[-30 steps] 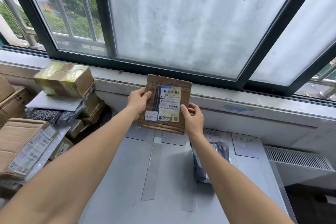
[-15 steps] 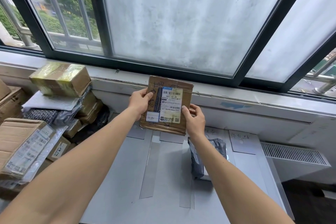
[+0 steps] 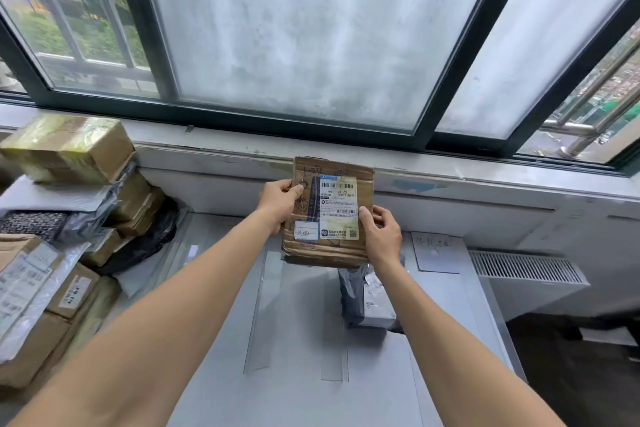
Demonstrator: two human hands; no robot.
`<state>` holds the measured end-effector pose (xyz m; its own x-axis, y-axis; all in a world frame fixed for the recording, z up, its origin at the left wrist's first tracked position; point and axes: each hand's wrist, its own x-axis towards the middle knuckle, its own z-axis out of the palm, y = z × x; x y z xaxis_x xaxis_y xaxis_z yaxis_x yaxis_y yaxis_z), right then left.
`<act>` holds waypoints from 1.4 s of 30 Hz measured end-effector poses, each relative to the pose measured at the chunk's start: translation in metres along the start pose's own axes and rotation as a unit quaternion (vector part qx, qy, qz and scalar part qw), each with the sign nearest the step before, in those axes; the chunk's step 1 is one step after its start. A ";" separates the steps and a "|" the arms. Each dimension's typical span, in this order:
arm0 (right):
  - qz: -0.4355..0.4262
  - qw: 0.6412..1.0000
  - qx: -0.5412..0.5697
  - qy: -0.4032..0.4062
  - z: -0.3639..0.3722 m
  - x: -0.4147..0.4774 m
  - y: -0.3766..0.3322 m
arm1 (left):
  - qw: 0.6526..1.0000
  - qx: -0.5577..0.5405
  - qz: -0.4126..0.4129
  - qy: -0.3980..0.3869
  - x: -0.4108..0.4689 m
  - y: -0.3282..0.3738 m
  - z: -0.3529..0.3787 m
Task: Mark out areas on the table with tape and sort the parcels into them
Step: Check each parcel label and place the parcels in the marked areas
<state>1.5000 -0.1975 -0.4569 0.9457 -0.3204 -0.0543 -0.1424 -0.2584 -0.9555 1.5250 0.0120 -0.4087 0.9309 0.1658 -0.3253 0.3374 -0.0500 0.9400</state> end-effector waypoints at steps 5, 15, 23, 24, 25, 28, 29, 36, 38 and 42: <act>0.024 0.998 -0.064 0.015 -0.061 0.009 0.030 | 0.997 0.005 -0.054 -0.048 -0.008 -0.012 0.059; 0.055 0.991 -0.113 0.042 -0.133 0.019 0.069 | 0.989 0.021 -0.105 -0.097 -0.021 -0.031 0.137; 0.078 0.988 -0.132 0.020 -0.141 0.024 0.095 | 0.987 0.016 -0.132 -0.088 -0.024 -0.049 0.152; 0.080 0.988 -0.133 0.018 -0.139 0.025 0.097 | 0.987 0.017 -0.134 -0.086 -0.024 -0.051 0.152; 0.082 0.988 -0.132 0.015 -0.138 0.025 0.098 | 0.987 0.018 -0.136 -0.083 -0.023 -0.052 0.151; 0.088 0.987 -0.138 -0.005 -0.133 0.024 0.100 | 0.986 0.028 -0.147 -0.076 -0.023 -0.058 0.145; 0.091 0.986 -0.143 -0.011 -0.132 0.022 0.102 | 0.984 0.032 -0.155 -0.078 -0.024 -0.061 0.143; 0.110 0.983 -0.146 -0.009 -0.126 0.010 0.117 | 0.981 0.029 -0.165 -0.103 -0.029 -0.078 0.138; 0.109 0.984 -0.145 -0.005 -0.125 0.010 0.118 | 0.982 0.029 -0.161 -0.098 -0.029 -0.081 0.138; 0.102 0.984 -0.147 0.001 -0.123 0.008 0.119 | 0.982 0.025 -0.161 -0.093 -0.030 -0.084 0.140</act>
<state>1.4545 -0.3431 -0.5350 0.8883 -0.3949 -0.2346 -0.4074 -0.4414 -0.7995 1.4886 -0.1263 -0.4925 0.7822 -0.0024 -0.6231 0.6212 -0.0736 0.7802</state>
